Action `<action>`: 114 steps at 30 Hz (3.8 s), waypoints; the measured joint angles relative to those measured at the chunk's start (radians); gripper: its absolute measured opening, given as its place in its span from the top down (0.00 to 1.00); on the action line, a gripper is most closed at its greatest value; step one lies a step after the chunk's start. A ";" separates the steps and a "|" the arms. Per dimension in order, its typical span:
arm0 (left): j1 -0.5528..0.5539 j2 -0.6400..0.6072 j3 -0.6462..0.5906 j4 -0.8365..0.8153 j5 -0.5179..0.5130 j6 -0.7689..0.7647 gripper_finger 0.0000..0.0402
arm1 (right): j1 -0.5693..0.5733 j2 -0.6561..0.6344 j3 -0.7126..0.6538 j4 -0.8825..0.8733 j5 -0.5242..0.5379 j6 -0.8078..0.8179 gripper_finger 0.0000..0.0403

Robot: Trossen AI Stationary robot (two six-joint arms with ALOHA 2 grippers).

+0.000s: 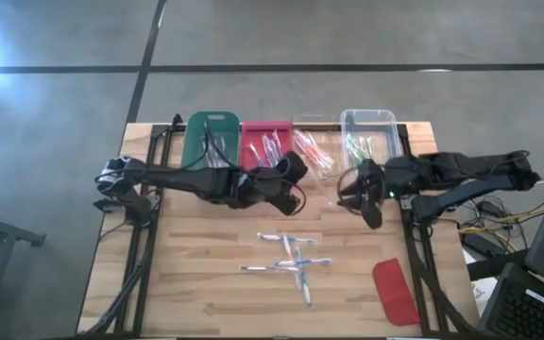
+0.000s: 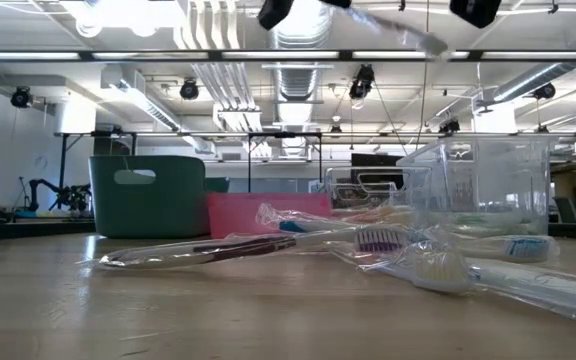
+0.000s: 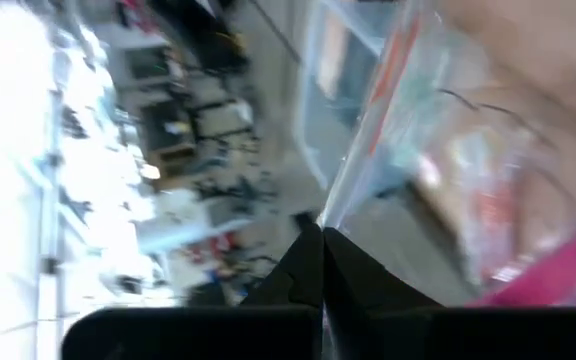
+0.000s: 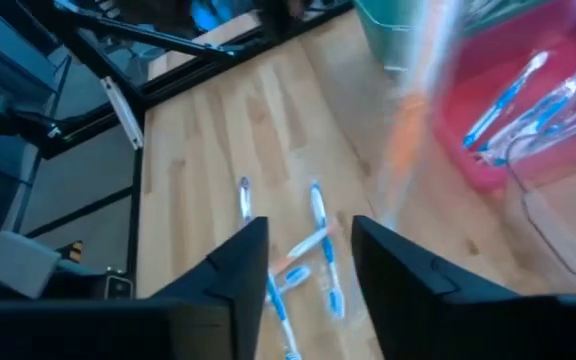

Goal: Pick & Place Toothbrushes
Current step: Put the orange toothbrush into the transparent bin

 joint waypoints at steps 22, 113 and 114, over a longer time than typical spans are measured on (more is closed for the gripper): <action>-0.015 0.000 0.000 0.198 0.018 0.199 1.00 | -0.171 0.109 0.011 0.057 -0.084 -0.200 0.39; 0.068 -0.652 -0.819 0.322 0.465 -0.927 0.75 | -0.854 0.976 0.499 -0.260 -0.226 -0.280 0.97; 0.068 -0.652 -0.819 0.322 0.465 -0.927 0.75 | -0.854 0.980 0.499 -0.260 -0.225 -0.283 0.97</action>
